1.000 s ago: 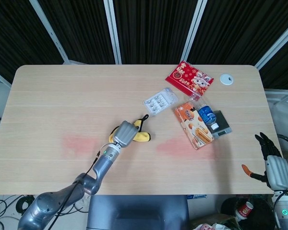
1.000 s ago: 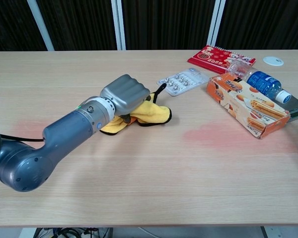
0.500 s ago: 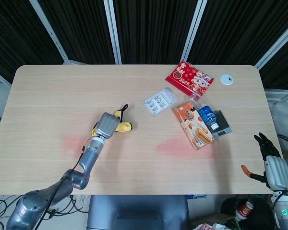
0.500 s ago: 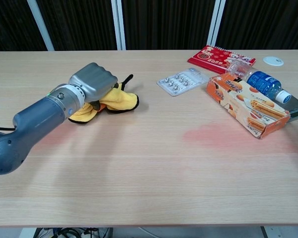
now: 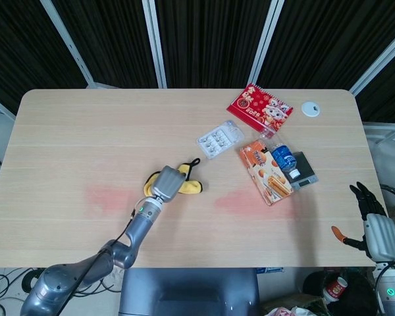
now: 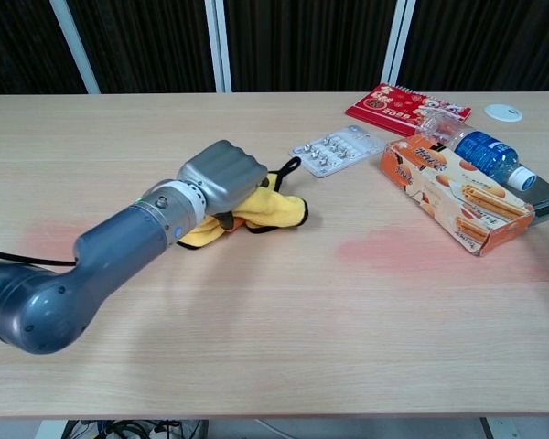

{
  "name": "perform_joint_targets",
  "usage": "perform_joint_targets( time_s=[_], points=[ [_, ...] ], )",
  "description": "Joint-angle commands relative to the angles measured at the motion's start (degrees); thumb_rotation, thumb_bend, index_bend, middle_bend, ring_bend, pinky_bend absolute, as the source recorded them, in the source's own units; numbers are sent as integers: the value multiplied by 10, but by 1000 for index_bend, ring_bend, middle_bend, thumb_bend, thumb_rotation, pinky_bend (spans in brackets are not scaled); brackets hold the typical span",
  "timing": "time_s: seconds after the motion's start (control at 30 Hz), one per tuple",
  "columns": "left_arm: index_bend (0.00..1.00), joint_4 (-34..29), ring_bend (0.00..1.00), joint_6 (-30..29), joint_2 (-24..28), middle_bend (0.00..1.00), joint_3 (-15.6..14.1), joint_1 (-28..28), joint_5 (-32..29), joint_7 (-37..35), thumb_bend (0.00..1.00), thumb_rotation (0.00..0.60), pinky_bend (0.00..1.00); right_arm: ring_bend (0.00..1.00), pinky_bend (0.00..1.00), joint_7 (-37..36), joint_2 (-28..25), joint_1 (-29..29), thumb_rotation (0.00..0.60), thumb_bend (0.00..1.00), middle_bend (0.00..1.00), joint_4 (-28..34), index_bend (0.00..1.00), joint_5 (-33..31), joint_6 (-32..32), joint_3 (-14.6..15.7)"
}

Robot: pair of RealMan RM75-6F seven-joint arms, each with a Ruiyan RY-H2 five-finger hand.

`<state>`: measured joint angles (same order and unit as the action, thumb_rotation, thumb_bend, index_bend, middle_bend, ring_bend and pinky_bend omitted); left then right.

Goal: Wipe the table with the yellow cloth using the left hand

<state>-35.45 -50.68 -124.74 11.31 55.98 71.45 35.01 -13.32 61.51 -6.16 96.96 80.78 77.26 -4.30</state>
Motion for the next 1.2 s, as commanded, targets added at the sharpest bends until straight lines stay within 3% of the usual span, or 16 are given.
perform_joint_targets(
  time_s=[0.03,0.23,0.5,0.8,1.2],
  points=[
    [720,6,677,2,-17,741,6,11,1,-1,490,600,776,0,128,-1,0,0,600,154,0,0,0,0,0,0],
    [719,10,677,5,-50,741,13,29,6,-4,490,600,776,0,129,0,0,0,600,155,0,-1,0,1,0,0],
    [719,17,677,5,-50,742,4,26,16,2,490,600,776,0,128,-1,-1,0,600,154,0,-1,0,2,1,0],
    [720,35,677,10,-7,743,14,1,-5,42,490,600,776,0,128,0,0,0,600,154,0,-1,0,2,1,0],
    [719,0,677,-6,58,741,20,-36,-20,42,490,600,776,0,129,6,1,0,600,154,0,1,0,3,2,1]
  ],
)
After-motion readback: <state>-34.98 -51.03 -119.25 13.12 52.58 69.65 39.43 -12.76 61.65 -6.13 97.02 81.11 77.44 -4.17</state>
